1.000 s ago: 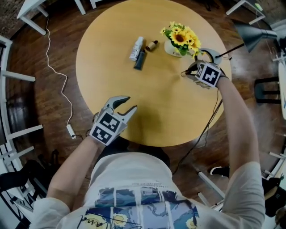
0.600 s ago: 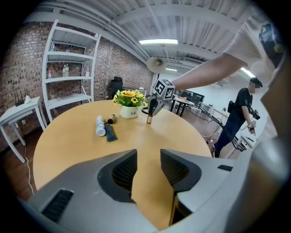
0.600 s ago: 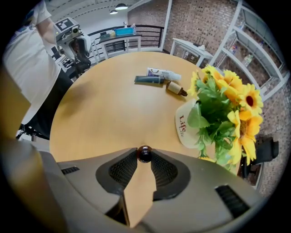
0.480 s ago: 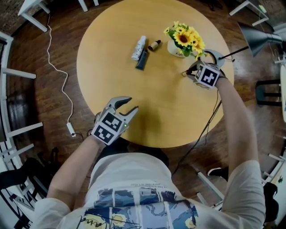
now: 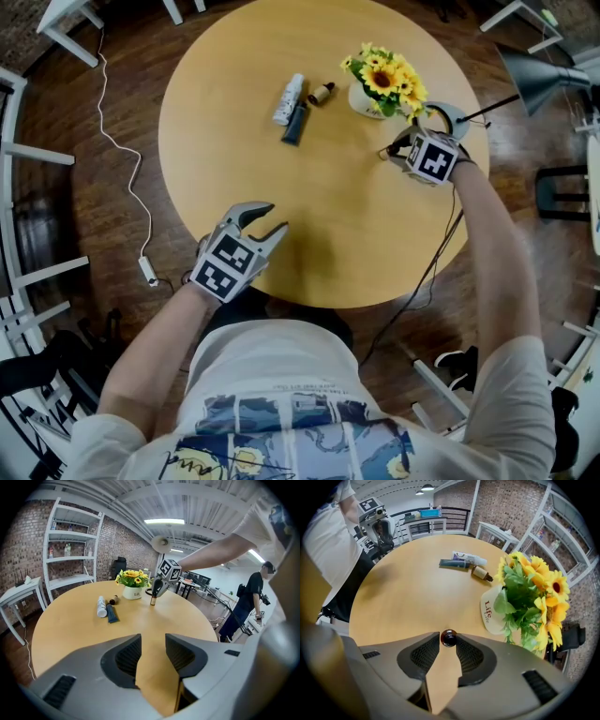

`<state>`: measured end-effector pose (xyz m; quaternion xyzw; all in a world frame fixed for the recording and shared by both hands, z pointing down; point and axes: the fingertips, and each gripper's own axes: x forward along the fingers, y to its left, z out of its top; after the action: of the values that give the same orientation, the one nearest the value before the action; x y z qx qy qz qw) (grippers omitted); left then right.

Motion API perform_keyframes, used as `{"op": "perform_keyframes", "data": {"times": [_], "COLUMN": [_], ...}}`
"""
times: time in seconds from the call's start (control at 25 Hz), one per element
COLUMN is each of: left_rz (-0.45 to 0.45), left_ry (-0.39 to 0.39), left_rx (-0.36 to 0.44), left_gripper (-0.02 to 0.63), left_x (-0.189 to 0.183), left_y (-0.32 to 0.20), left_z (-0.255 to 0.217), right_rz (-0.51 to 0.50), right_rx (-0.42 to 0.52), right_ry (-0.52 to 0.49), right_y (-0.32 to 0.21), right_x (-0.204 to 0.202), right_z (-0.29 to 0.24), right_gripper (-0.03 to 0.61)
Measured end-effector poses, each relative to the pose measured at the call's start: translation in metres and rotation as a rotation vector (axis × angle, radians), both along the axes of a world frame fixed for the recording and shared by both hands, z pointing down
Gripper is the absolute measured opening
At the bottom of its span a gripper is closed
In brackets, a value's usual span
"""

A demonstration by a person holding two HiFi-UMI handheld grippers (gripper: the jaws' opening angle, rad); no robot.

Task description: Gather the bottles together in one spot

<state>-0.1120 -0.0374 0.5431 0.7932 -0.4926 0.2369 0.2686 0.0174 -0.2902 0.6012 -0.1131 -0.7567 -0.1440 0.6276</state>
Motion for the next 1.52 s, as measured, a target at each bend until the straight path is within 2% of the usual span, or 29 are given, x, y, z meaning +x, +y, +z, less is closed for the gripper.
{"op": "perform_keyframes", "data": {"times": [0.04,0.12,0.32,0.44,0.6,0.76,0.96,1.08,1.16,1.24,1.36,1.52], "left_rz": [0.000,-0.003,0.010,0.030,0.047,0.055,0.055,0.052,0.021,-0.029,-0.120,-0.219], "left_ry": [-0.001,-0.002,-0.003,-0.003,-0.005,0.008,0.143,0.131,0.110,0.089,0.049,0.035], "left_rx": [-0.002,-0.005,0.003,0.015,0.040,0.069,0.081,0.094,0.096,0.099,0.116,0.102], "left_gripper": [0.167,0.167,0.167,0.167,0.167,0.166,0.166,0.166,0.166,0.166,0.166,0.166], "left_x": [0.000,-0.002,-0.001,-0.001,-0.009,-0.022,-0.016,-0.015,-0.016,-0.015,-0.012,0.005], "left_y": [0.001,0.002,-0.003,-0.002,0.000,0.009,0.028,0.040,0.048,0.060,0.078,0.107], "left_z": [0.001,0.002,0.001,-0.006,-0.023,-0.044,-0.068,-0.080,-0.088,-0.097,-0.108,-0.117], "right_rz": [0.001,0.001,0.039,0.103,0.276,0.451,0.733,0.941,1.066,1.139,1.171,1.148], "right_rx": [0.004,0.028,0.044,0.069,0.104,0.138,0.094,0.036,0.006,-0.005,0.025,0.052], "right_ry": [-0.006,-0.030,-0.065,-0.140,-0.321,-0.475,-0.670,-0.779,-0.844,-0.883,-0.902,-0.924], "right_y": [0.000,-0.005,-0.006,-0.002,0.014,0.068,0.165,0.221,0.252,0.280,0.304,0.318], "right_x": [-0.001,-0.003,0.003,0.003,0.011,0.035,0.077,0.102,0.118,0.135,0.162,0.197], "right_z": [0.000,-0.004,-0.021,-0.047,-0.100,-0.152,-0.185,-0.187,-0.187,-0.186,-0.189,-0.198], "right_gripper": [0.134,0.204,0.210,0.216,0.218,0.216,0.216,0.216,0.216,0.216,0.216,0.216]}}
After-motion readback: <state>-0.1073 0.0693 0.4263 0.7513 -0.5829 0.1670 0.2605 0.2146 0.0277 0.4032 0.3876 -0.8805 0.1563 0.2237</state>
